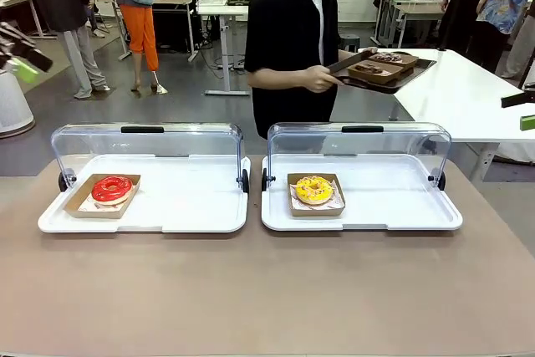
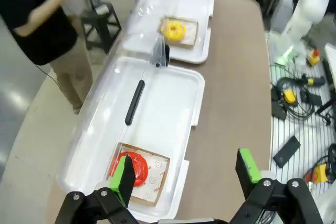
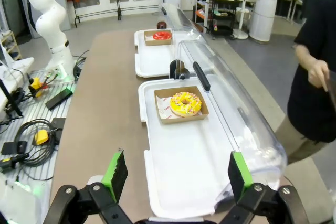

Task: Provide the desired donut to the person.
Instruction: Place the picked Paper togo box onto the Handle tray extended by the person.

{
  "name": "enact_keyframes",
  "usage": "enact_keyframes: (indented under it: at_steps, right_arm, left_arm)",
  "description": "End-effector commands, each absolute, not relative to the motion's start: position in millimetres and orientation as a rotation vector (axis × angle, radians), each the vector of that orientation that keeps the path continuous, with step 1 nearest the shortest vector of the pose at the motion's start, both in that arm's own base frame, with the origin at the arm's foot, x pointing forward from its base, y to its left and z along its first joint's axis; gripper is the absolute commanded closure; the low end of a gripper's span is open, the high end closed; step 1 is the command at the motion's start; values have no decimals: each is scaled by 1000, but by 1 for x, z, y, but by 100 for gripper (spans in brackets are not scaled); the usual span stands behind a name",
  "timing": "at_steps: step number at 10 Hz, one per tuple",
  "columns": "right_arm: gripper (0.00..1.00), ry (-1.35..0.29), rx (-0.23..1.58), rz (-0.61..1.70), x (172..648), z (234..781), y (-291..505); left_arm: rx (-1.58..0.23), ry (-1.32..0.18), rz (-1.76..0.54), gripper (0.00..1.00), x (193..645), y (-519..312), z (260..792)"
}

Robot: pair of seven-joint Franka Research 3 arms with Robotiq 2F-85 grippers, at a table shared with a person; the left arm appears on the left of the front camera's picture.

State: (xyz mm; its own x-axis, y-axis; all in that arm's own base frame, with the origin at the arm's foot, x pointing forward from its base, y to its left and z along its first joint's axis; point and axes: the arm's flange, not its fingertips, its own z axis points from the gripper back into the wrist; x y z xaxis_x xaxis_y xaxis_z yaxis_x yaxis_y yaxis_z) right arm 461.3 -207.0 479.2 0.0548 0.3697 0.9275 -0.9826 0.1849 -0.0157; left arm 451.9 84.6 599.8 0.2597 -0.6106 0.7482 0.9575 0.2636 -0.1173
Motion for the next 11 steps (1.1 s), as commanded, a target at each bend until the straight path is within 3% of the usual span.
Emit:
enact_keyframes:
  at_steps: [1,6,11]
  right_arm:
    - [0,-996,811,1219,461,480,-206]
    - [0,-996,811,1219,461,480,-206]
    - [0,-996,811,1219,461,480,-206]
  left_arm:
    - [-703,-776,-1130,0,441,121,584]
    - [-854,-968,-1331,0,443,184,529]
    - [-833,-962,-1343,0,462,191,499]
